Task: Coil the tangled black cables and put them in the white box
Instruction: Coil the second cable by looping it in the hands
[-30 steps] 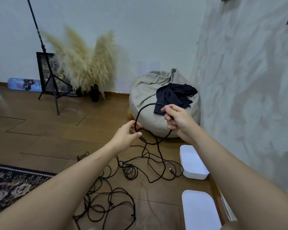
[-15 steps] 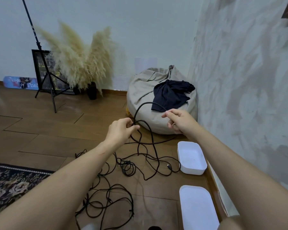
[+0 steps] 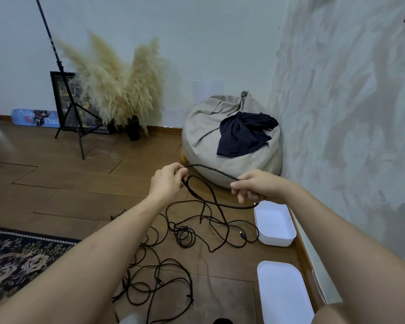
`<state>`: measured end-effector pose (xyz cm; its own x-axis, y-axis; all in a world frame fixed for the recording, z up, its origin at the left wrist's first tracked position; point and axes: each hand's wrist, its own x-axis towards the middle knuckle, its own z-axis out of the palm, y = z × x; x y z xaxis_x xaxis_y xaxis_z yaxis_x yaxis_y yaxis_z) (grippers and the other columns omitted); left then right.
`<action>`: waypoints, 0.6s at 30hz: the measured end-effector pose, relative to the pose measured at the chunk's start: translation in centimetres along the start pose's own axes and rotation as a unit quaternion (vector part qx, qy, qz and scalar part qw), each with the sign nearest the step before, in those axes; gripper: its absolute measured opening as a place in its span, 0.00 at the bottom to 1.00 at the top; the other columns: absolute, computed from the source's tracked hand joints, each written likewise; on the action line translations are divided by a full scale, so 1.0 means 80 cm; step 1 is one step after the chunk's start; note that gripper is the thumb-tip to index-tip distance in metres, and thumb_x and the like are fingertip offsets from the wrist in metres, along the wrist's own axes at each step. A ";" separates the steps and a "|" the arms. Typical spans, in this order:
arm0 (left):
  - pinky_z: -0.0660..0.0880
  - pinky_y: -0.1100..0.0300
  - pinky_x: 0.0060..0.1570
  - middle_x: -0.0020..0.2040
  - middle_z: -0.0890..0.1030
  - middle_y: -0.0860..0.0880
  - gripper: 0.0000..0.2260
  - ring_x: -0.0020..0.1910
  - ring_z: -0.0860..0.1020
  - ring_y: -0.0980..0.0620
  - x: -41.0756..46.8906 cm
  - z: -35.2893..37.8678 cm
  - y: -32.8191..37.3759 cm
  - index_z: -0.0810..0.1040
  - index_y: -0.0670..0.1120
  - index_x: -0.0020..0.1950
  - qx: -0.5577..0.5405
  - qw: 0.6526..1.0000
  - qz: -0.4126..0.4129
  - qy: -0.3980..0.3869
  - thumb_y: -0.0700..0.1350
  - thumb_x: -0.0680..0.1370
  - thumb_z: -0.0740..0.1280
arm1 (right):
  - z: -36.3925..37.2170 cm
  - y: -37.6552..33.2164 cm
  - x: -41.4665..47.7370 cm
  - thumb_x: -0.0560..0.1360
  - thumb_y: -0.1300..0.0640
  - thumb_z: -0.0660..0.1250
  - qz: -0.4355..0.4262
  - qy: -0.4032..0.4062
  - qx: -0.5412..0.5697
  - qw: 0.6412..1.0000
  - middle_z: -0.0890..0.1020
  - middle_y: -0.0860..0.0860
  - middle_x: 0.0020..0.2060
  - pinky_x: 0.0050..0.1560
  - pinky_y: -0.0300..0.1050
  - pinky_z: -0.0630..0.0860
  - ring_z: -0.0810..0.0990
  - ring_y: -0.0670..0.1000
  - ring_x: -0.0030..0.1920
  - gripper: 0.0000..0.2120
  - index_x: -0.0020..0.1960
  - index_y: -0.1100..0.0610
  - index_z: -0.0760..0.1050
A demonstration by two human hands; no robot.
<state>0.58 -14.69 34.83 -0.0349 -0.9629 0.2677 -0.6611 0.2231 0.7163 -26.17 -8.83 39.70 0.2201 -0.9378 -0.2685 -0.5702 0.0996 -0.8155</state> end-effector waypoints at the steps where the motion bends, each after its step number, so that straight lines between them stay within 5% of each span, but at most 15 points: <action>1: 0.83 0.51 0.48 0.40 0.84 0.56 0.12 0.39 0.84 0.58 0.000 0.000 0.000 0.79 0.56 0.45 0.006 1.000 0.000 0.010 0.53 0.85 0.61 | -0.003 -0.001 -0.001 0.82 0.50 0.65 0.008 -0.011 -0.011 1.000 0.83 0.53 0.35 0.32 0.42 0.58 0.67 0.46 0.28 0.13 0.51 0.60 0.80; 3: 0.84 0.50 0.47 0.41 0.85 0.54 0.12 0.40 0.85 0.56 -0.001 0.001 0.004 0.79 0.54 0.46 -0.042 0.999 -0.012 -0.011 0.51 0.85 0.60 | -0.006 -0.005 -0.001 0.83 0.51 0.64 0.005 0.001 -0.009 1.000 0.83 0.53 0.35 0.31 0.41 0.59 0.67 0.46 0.27 0.13 0.51 0.60 0.80; 7: 0.82 0.51 0.55 0.52 0.86 0.47 0.13 0.52 0.85 0.47 -0.008 0.002 0.012 0.79 0.45 0.51 -0.197 0.964 -0.044 -0.171 0.49 0.87 0.58 | 0.011 -0.006 0.008 0.85 0.49 0.59 -0.044 0.070 0.036 0.996 0.84 0.52 0.37 0.27 0.36 0.64 0.71 0.45 0.28 0.14 0.51 0.57 0.78; 12: 0.79 0.54 0.59 0.58 0.84 0.50 0.10 0.57 0.83 0.53 -0.010 0.001 0.007 0.80 0.49 0.59 -0.154 0.947 -0.019 -0.281 0.45 0.87 0.59 | 0.025 -0.008 0.016 0.86 0.52 0.57 -0.058 0.134 0.134 0.980 0.83 0.52 0.36 0.32 0.38 0.68 0.73 0.46 0.30 0.13 0.50 0.57 0.75; 18: 0.78 0.53 0.57 0.50 0.83 0.53 0.06 0.52 0.81 0.56 -0.008 0.011 0.011 0.78 0.56 0.54 -0.065 0.962 0.075 -0.253 0.44 0.82 0.68 | 0.035 -0.017 0.020 0.87 0.52 0.55 -0.046 0.155 0.206 0.965 0.81 0.52 0.37 0.35 0.38 0.72 0.76 0.46 0.33 0.13 0.51 0.57 0.74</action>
<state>-0.64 -14.02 34.71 -0.5044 -0.8620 0.0503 -0.5217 0.3506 0.7778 -22.86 -9.57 38.93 -0.0291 -0.9971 -0.0698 -0.1828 0.0740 -0.9804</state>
